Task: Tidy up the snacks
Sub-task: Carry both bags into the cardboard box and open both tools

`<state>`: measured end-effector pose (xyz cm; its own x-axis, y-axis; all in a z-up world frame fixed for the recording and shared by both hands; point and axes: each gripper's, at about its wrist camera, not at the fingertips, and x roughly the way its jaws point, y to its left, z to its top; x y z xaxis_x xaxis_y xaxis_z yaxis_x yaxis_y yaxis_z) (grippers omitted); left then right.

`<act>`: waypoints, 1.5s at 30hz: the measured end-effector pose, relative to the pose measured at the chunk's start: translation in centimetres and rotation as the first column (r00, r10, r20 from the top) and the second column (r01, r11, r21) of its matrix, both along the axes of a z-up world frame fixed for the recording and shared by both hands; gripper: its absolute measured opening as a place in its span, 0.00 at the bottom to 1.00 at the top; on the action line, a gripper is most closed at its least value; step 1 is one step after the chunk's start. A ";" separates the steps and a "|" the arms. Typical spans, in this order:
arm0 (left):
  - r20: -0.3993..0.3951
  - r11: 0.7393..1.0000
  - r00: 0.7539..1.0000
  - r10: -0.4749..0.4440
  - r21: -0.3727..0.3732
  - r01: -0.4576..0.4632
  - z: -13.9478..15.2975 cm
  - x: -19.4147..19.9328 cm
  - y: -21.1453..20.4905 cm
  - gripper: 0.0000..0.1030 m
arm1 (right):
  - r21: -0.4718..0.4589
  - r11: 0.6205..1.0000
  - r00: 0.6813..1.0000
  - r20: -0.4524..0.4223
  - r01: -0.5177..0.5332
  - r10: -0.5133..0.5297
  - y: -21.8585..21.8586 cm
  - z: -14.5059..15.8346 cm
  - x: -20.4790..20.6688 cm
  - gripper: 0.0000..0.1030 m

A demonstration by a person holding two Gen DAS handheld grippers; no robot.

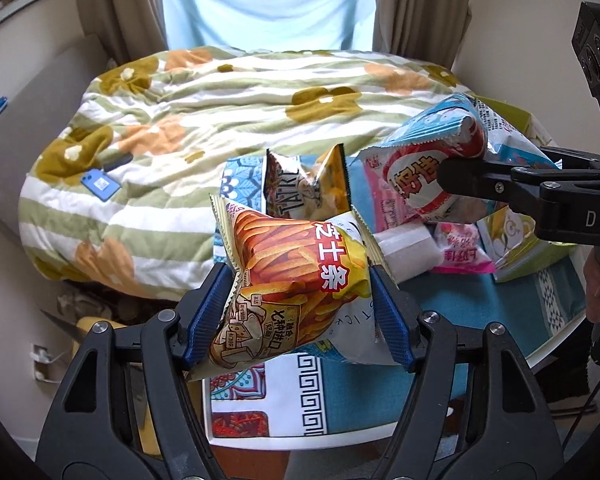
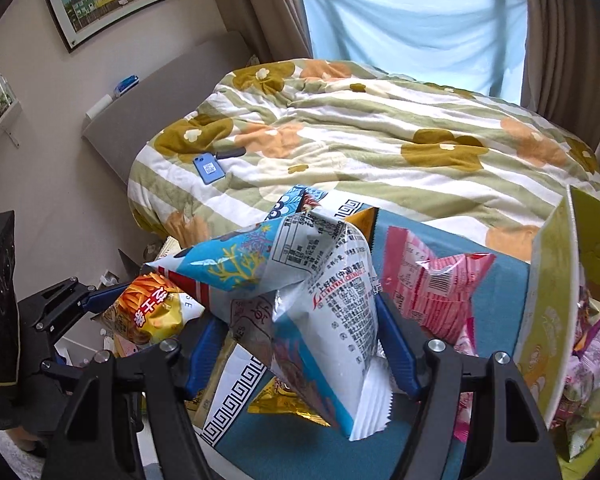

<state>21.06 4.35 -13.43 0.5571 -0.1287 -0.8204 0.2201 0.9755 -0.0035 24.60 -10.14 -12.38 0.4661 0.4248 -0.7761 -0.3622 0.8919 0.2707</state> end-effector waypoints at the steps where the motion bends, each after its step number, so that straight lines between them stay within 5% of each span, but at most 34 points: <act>1: 0.008 1.000 1.000 -0.006 -0.007 0.006 0.5 -0.2 -0.8 0.65 | 0.008 1.000 1.000 0.006 0.010 -0.010 -0.9 0.6 -0.3 0.65; 13: 0.128 0.992 0.986 -0.106 -0.061 0.114 5.5 -2.1 -13.6 0.65 | 0.018 0.987 0.983 0.092 0.161 -0.162 -14.1 5.5 -5.5 0.65; 22: 0.142 0.976 0.976 -0.168 -0.117 0.185 7.2 0.1 -23.8 0.65 | -0.012 0.962 0.955 0.119 0.274 -0.271 -24.4 7.8 -8.0 0.65; 40: 0.004 0.932 0.936 -0.353 -0.088 0.352 2.0 14.2 -37.5 0.65 | 0.015 0.878 0.875 0.068 0.479 -0.479 -35.0 6.9 -2.9 0.65; 43: -0.008 0.928 0.931 -0.365 -0.083 0.363 1.1 16.0 -38.9 0.73 | 0.018 0.865 0.864 0.048 0.502 -0.502 -36.0 6.2 -1.4 0.65; 45: -0.010 0.932 0.933 -0.361 -0.051 0.360 0.7 16.6 -39.4 0.99 | 0.016 0.858 0.857 0.035 0.514 -0.514 -36.5 5.7 -0.4 0.65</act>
<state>37.65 -35.04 -12.72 0.4508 -0.3567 -0.8183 0.5561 0.8293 -0.0551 24.19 -46.64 -6.64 0.6473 0.1221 -0.7524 0.1372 0.9523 0.2726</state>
